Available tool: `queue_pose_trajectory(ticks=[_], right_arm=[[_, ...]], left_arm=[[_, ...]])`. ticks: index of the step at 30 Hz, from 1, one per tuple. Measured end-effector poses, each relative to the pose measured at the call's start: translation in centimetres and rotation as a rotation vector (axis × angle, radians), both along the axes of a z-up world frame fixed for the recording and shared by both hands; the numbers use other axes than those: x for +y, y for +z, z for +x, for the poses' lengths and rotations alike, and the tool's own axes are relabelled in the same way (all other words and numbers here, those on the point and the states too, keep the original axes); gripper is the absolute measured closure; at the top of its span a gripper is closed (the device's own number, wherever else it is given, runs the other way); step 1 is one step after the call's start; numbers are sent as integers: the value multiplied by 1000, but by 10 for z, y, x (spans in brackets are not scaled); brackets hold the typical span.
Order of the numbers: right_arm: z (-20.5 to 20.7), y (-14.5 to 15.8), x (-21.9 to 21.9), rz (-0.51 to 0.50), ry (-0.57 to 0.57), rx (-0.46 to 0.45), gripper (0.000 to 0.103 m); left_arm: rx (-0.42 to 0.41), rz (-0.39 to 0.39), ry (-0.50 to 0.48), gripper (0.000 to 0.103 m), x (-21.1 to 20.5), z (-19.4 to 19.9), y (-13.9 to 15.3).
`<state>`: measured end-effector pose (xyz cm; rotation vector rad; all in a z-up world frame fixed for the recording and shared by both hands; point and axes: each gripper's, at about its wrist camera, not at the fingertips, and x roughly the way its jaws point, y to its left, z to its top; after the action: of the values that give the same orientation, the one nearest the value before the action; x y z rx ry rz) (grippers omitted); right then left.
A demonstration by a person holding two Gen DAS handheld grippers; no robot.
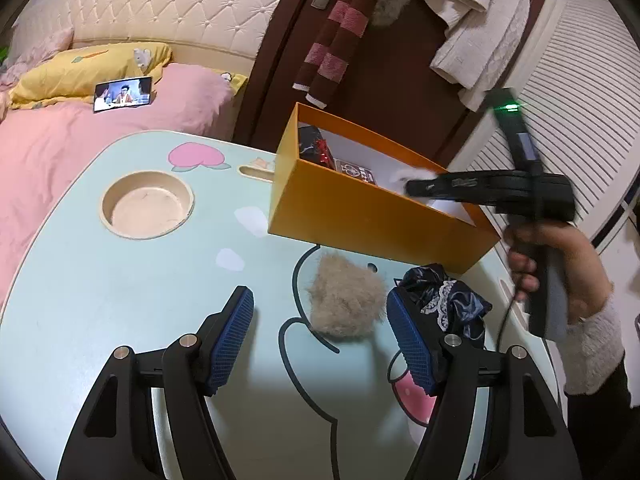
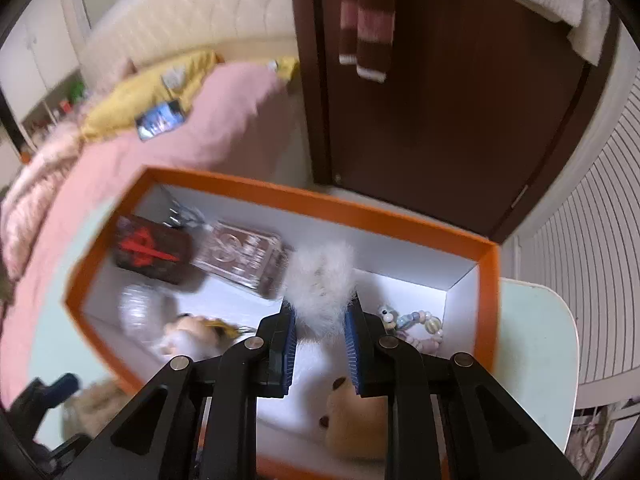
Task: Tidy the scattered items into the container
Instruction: 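Grasp the white fluffy pompom in the box with the right tool, set it beside the beige pompom, then grasp the black block with red symbol with the right tool, set it on the table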
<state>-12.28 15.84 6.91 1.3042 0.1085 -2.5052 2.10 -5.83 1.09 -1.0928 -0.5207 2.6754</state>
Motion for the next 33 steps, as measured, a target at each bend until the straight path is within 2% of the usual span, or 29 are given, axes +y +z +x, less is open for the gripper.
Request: queue_pose_trajectory(ticks=[4, 7, 10, 14, 18, 22, 26, 30, 33], right_arm=[[33, 28, 7, -92, 50, 37, 83], [68, 40, 7, -187, 119, 25, 83], [94, 36, -5, -252, 185, -14, 83], [124, 13, -20, -317, 227, -73, 83], [131, -16, -33, -278, 219, -103, 82], [143, -28, -42, -220, 222, -62, 79], [155, -17, -39, -221, 231, 26, 52], [154, 0, -26, -269, 241, 79, 50], [143, 18, -21, -228, 265, 134, 50]], left_arm=[[-2, -12, -2, 34, 2, 0, -1], [0, -16, -3, 34, 2, 0, -1], [12, -5, 5, 34, 1, 1, 0], [38, -6, 18, 34, -1, 4, 2], [46, -15, 19, 34, -1, 5, 3], [51, -14, 21, 34, -3, 5, 3], [38, -17, 43, 34, -6, 4, 2], [36, 9, 7, 34, -9, -3, 9], [59, 25, 4, 34, -18, -11, 24]])
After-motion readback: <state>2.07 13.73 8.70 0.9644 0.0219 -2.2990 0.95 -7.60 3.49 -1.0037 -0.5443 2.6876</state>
